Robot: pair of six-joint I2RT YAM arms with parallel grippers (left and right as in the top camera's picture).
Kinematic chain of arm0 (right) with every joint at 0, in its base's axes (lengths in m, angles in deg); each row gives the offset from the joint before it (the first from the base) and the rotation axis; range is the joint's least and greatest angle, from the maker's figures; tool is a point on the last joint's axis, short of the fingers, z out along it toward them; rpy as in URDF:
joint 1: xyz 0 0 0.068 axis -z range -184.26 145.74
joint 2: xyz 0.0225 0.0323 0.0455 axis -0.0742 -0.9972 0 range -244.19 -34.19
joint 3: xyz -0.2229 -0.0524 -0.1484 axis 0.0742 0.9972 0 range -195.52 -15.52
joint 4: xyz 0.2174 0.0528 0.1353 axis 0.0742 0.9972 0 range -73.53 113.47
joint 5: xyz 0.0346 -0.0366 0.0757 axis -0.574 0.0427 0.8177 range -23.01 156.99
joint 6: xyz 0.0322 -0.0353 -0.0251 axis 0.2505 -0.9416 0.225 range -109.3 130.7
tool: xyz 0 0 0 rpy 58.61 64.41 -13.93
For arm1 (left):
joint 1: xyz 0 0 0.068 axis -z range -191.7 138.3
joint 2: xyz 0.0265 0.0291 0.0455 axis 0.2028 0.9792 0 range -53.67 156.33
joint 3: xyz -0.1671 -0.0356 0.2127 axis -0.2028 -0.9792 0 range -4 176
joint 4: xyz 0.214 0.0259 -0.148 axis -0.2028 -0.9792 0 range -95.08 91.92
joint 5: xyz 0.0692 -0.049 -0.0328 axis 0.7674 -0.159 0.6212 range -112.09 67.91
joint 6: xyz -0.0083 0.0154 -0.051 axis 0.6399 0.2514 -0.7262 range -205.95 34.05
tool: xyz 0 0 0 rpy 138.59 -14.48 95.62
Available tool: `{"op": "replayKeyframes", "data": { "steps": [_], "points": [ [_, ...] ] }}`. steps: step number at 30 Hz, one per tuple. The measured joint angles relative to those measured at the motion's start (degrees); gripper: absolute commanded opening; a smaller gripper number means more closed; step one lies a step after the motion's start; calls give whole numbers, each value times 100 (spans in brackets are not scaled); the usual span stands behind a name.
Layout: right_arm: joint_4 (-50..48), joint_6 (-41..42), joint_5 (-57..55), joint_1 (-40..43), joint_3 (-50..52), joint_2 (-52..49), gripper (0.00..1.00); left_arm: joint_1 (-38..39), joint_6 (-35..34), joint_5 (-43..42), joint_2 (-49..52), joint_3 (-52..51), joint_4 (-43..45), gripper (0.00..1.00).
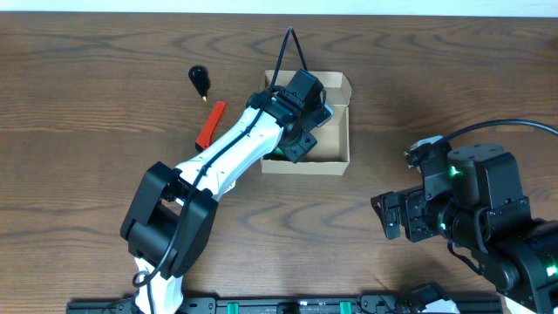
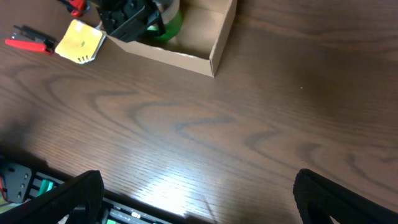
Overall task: Pack container
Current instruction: 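Move the left gripper to the black glue stick and grasp it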
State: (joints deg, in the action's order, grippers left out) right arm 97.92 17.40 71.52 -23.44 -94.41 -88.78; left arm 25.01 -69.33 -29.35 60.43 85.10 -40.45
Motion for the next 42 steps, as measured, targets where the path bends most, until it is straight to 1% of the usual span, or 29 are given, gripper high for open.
{"op": "replayKeyframes", "data": {
  "steps": [3,4,5,6,8,11,14,17,18,20,21,22,25,29,35,42],
  "points": [
    [0,0,2,0,0,0,99,31,-74,-2,-50,192,-308,52],
    [0,0,2,0,0,0,99,44,-122,-2,-98,299,-409,53],
    [0,0,2,0,0,0,99,55,-157,0,-175,413,-472,57],
    [0,0,2,0,0,0,99,61,-184,0,-256,516,-527,57],
    [0,2,2,0,0,0,99,63,-269,46,-538,723,-595,59],
    [-2,0,0,0,0,0,99,7,-365,337,-1139,909,-638,60],
    [-2,0,2,0,0,0,99,-210,-442,691,-1692,990,-730,61],
    [-2,0,2,0,0,0,99,-649,-474,944,-1965,1029,-857,63],
    [0,0,2,0,0,0,99,-804,-483,1003,-1978,1032,-892,67],
    [0,0,2,0,0,0,99,-1178,-522,1080,-1947,1032,-973,83],
    [-2,2,2,0,0,0,99,-1379,-577,1104,-1906,1032,-1003,97],
    [0,0,2,0,0,0,99,-1580,-625,1113,-1858,1032,-1012,95],
    [-2,0,2,0,0,0,99,-2133,-702,1032,-1674,1032,-1014,95],
    [-2,0,2,0,0,0,99,-2669,-761,597,-1375,1032,-1012,95],
    [0,0,2,0,0,0,99,-2977,-767,184,-977,1032,-804,95],
    [-2,0,2,0,0,0,99,-2990,-765,149,-656,1032,-798,95]
  ]
}}
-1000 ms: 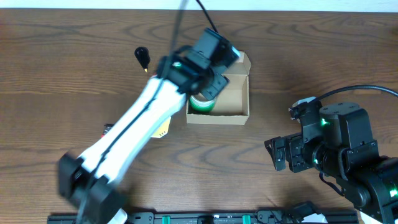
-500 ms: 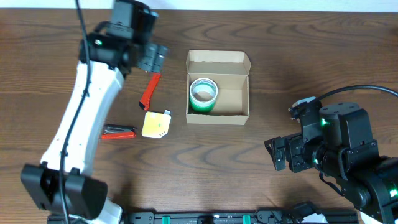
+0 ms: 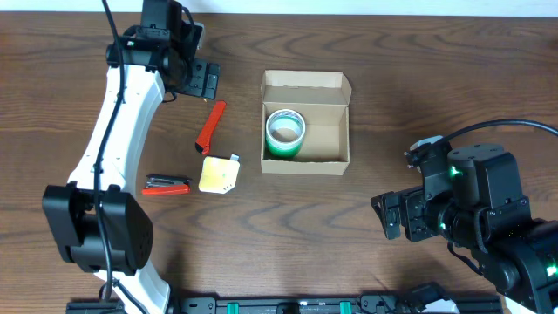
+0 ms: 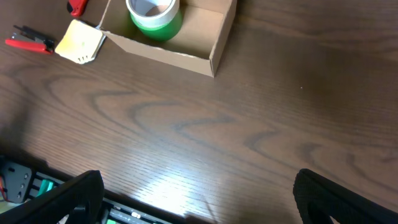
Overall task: Pack container
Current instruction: 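Move the left gripper to the black glue stick and grasp it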
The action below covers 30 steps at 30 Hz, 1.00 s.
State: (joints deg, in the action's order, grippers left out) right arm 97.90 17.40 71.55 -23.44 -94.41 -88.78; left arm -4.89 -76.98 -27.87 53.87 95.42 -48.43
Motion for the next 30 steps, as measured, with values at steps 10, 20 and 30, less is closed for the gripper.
{"op": "replayKeyframes", "data": {
  "steps": [10,20,30],
  "points": [
    [0,0,0,0,0,0,99,0,-452,356,46,0,131,95],
    [0,2,0,0,0,0,99,0,-1021,756,470,0,1082,95],
    [2,0,0,0,0,0,99,0,-1528,887,2114,817,1067,96]
  ]
}}
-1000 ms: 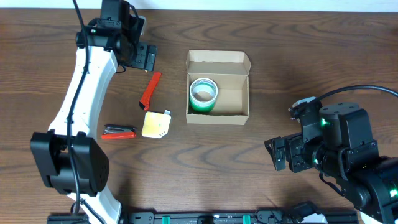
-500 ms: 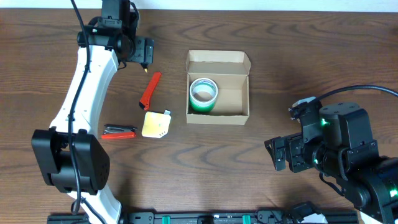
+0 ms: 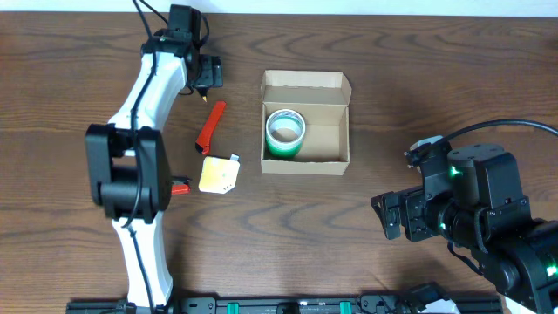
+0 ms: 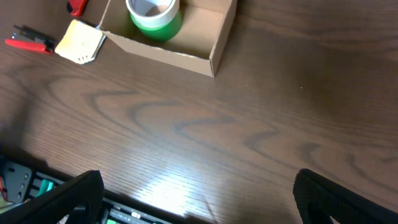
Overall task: Pack container
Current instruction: 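Move the left gripper to the black glue stick and grasp it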
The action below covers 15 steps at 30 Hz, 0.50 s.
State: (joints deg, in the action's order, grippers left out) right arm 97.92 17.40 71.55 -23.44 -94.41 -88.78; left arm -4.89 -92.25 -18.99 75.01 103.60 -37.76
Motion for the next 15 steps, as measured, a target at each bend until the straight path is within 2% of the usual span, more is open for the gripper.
{"op": "replayKeyframes", "data": {
  "steps": [7,15],
  "points": [
    [0,0,0,0,0,0,99,-17,-299,-11,767,1051,-227,95],
    [-2,0,0,0,0,0,99,-44,-756,-81,1088,1143,-142,100]
  ]
}}
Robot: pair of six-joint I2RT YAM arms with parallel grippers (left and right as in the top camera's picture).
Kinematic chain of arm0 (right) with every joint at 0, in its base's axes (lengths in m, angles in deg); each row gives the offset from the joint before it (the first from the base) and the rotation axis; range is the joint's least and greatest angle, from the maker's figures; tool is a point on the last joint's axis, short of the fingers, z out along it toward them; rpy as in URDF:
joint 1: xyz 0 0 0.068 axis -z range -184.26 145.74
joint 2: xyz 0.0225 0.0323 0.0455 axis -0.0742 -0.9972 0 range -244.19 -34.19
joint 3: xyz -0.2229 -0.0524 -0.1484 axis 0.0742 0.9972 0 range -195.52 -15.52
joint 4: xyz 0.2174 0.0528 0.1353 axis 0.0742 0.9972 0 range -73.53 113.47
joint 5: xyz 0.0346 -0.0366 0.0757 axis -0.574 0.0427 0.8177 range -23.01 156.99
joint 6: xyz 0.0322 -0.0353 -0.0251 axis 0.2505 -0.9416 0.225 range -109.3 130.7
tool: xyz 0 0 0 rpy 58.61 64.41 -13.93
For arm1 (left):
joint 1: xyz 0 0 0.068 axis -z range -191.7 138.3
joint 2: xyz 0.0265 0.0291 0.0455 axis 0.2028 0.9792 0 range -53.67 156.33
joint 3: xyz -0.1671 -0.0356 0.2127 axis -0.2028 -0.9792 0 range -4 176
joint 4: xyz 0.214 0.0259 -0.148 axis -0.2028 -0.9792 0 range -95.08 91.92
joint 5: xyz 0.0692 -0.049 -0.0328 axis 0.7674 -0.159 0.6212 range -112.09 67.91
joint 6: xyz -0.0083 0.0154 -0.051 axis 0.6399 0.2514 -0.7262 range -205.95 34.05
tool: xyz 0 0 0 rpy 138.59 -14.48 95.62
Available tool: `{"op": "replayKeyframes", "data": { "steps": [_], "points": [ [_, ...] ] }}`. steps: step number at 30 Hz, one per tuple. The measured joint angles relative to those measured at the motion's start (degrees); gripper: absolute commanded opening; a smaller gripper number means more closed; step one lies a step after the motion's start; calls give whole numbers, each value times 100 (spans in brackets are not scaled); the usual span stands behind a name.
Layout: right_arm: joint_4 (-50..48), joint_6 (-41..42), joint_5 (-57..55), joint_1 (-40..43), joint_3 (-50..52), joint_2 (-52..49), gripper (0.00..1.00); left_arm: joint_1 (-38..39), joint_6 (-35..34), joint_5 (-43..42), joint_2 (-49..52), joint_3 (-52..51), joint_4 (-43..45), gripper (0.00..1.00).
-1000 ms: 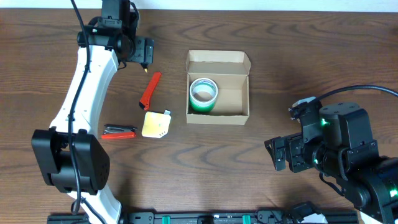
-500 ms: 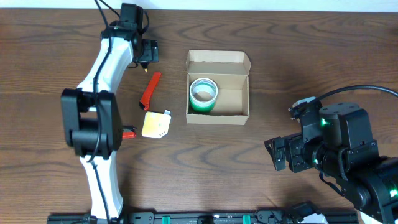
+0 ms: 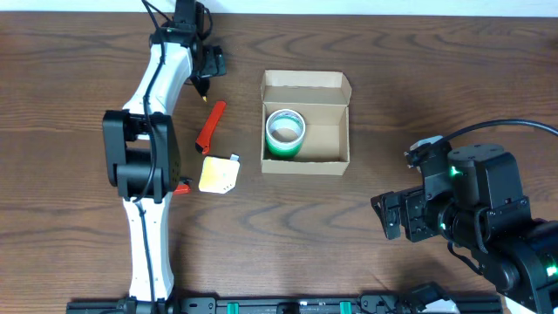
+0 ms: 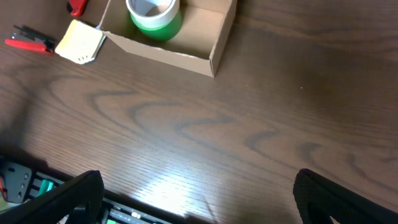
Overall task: Pack container
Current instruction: 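Move the left gripper to the black glue stick and grasp it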
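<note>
An open cardboard box (image 3: 342, 131) stands at the table's middle with a green tape roll (image 3: 284, 132) in its left half; the right wrist view has the box (image 4: 217, 43) and the roll (image 4: 153, 12) at its top. My left gripper (image 3: 207, 66) reaches to the far left over a small black pointed tool (image 3: 202, 88), whose tip pokes out below it. How the jaws stand cannot be made out. Near the front right, my right gripper (image 4: 199, 199) hangs open over bare wood with nothing between its fingers.
Left of the box lie a red cutter (image 3: 209, 124), a yellow pad (image 3: 218, 174) and a red-handled tool (image 3: 180, 186) half under the left arm. The right arm's bulk (image 3: 471, 218) fills the front right corner.
My left gripper has shifted slightly toward the table's far edge, still over the black tool. Box, tape, loose items and the right arm are unchanged.
My left gripper was down inside the box at the green tape roll. Then the roll stood alone in the box and the gripper was at the far left beside the black tool. It then sat over that tool and remains there now.
</note>
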State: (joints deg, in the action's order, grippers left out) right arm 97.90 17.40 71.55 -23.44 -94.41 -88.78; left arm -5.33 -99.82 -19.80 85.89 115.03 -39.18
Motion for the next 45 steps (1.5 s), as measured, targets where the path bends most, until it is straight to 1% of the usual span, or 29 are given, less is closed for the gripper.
{"op": "replayKeyframes", "data": {
  "steps": [4,5,8,13,17,19,22,26,33,34,41,45],
  "points": [
    [0,0,0,0,0,0,99,0,-219,-37,151,0,22,100],
    [0,0,0,0,0,0,99,0,-262,-39,173,0,22,95],
    [0,0,0,0,0,0,99,0,-348,-37,188,0,28,88],
    [0,2,0,0,0,0,99,0,-435,-9,188,0,44,82],
    [0,0,0,0,0,0,99,0,-437,9,188,0,35,80],
    [0,0,0,0,0,0,99,0,-437,11,190,0,17,77],
    [0,0,0,0,0,0,99,0,-437,22,190,0,-31,77],
    [0,0,0,0,0,0,99,0,-439,52,201,0,-52,72],
    [0,2,0,0,0,0,99,0,-437,205,247,0,-173,68],
    [0,0,0,0,0,0,99,0,-437,219,249,0,-175,66],
    [0,2,0,0,0,0,99,0,-437,271,249,0,-188,64],
    [0,0,0,0,0,0,99,0,-442,284,249,0,-190,57]
  ]
}}
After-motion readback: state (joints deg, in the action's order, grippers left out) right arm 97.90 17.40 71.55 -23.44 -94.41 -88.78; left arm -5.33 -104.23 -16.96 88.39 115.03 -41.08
